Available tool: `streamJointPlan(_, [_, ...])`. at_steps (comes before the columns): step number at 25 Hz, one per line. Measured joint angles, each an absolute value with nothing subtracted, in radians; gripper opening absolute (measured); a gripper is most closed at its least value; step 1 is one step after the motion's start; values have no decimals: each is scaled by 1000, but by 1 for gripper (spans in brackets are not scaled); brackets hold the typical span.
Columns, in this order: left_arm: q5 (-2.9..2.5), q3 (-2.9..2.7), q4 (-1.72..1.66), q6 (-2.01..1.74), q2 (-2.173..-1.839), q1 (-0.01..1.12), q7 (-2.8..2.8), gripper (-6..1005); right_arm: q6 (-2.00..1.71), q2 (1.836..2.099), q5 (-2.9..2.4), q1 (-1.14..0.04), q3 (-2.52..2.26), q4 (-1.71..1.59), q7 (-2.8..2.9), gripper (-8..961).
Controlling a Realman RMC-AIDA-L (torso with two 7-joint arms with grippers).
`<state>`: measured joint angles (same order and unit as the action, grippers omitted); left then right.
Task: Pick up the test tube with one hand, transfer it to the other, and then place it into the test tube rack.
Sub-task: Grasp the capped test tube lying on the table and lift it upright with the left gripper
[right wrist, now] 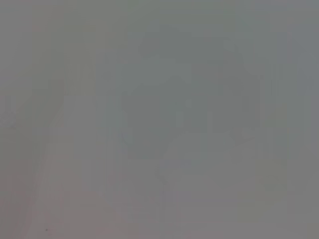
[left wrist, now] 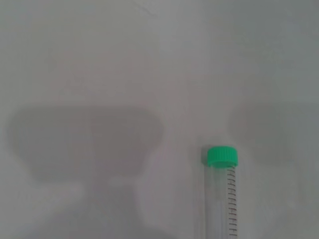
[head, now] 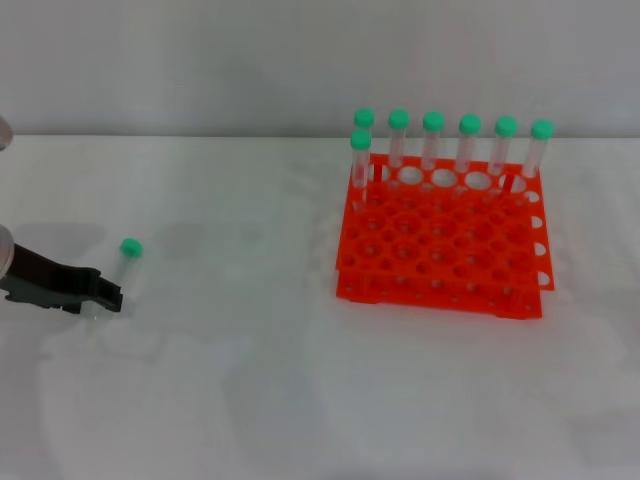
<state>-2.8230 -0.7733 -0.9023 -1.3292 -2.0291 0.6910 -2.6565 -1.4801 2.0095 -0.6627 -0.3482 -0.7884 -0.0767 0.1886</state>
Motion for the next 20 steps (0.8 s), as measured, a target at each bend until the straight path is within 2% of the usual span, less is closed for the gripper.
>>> streamJointPlan(8, [-2831, -776, -877, -1323, -2029, 701, -2652, 559, -1474, 2009, -663, -355, -787, -77, 189, 873])
streamJointPlan(11, [-2833, -783, -854, -1318, -2025, 708, -2652, 447, -1470, 2010, -663, -361, -789, -77, 189, 873])
streamJointPlan(20, [-2833, -809, -848, -1309, -2023, 710, -2660, 387, -1465, 2011, -666, -364, -790, -77, 189, 872])
